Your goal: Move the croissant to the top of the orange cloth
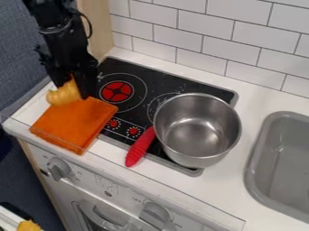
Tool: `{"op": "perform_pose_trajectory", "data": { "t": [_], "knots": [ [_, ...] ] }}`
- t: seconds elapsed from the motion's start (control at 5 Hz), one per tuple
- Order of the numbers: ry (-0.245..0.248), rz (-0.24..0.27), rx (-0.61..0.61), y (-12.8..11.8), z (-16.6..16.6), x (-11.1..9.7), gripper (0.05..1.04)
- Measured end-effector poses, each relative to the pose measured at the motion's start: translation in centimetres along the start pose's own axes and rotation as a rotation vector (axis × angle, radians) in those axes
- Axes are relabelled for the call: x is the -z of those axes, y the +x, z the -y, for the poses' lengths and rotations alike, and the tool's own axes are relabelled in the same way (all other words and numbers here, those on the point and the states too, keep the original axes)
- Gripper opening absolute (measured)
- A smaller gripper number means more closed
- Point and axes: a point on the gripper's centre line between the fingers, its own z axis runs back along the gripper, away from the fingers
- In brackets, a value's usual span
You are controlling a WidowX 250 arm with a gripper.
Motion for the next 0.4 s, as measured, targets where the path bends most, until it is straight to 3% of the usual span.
{"op": "perform_pose_trajectory", "data": {
  "t": [0.2,0.4],
  "knots": [
    [0.014,-0.031,0.012,-0.3,-0.3,1.3,0.653],
    [0.025,-0.067,0.046,0.0,0.2,2.9,0.725]
  ]
}}
